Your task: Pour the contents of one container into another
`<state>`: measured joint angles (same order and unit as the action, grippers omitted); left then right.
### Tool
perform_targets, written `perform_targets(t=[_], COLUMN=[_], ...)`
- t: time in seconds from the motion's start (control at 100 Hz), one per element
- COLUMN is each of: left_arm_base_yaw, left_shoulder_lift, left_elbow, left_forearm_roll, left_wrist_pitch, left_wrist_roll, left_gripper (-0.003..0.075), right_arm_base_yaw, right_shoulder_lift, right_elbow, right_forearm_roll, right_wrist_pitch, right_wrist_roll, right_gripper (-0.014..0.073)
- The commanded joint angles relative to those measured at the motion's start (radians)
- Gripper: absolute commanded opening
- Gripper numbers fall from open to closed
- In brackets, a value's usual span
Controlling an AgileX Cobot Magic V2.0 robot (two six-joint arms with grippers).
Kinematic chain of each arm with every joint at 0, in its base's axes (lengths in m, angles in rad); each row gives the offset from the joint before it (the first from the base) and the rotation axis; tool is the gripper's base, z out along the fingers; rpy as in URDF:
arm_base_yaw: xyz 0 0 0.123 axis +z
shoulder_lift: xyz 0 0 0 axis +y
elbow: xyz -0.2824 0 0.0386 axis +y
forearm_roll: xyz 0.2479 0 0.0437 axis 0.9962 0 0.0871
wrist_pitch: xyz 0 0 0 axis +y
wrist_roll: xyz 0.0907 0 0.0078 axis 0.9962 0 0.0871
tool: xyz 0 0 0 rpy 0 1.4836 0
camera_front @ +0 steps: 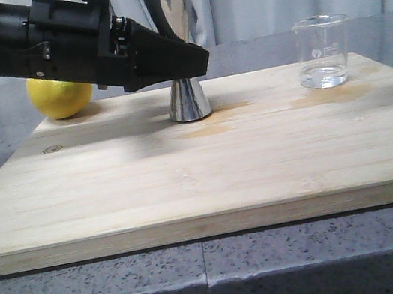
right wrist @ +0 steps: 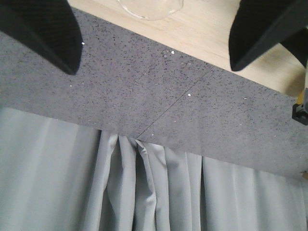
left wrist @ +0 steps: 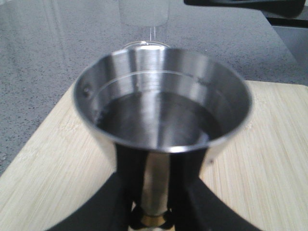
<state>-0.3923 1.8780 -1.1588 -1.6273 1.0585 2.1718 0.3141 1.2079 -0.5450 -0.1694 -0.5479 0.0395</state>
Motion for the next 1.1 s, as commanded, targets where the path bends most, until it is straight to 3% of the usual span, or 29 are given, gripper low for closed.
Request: perform_targets(t=[0.0,0.38,0.69,0.85,1.09], left_arm_base_yaw=[-0.010,-0.010,-0.010,-0.010,-0.010], left_shoulder_lift=[-0.040,-0.040,-0.040,-0.040,-0.057], left_elbow=[-0.029,-0.029,-0.029,-0.029,-0.029], left_forearm_roll=[-0.079,-0.079,-0.079,-0.075,-0.039], left_wrist_pitch=[0.044,0.042,0.042,0.042,0.019], left_wrist_roll=[0.005,0.005,0.005,-0.044,-0.088], left_gripper=[0.0137,0.0150,0.0375,0.0512,0.0549], right_arm_base_yaw=[-0.009,-0.009,-0.009,-0.009,-0.009], right_shoulder_lift=[-0.030,-0.030,-0.050,-0.102,-0.154], right_elbow=[-0.022,-0.025,-0.025,-0.046,-0.141], right_forearm_roll=[-0.003,-0.005,-0.005,-0.005,-0.003], right_wrist_pitch=[-0.071,-0.084,-0.070,0.032,0.281], right_wrist_roll=[-0.013,-0.020,-0.020,-0.020,-0.018], right_gripper=[0.0566,0.0565,0.0566,0.0565,0.0565])
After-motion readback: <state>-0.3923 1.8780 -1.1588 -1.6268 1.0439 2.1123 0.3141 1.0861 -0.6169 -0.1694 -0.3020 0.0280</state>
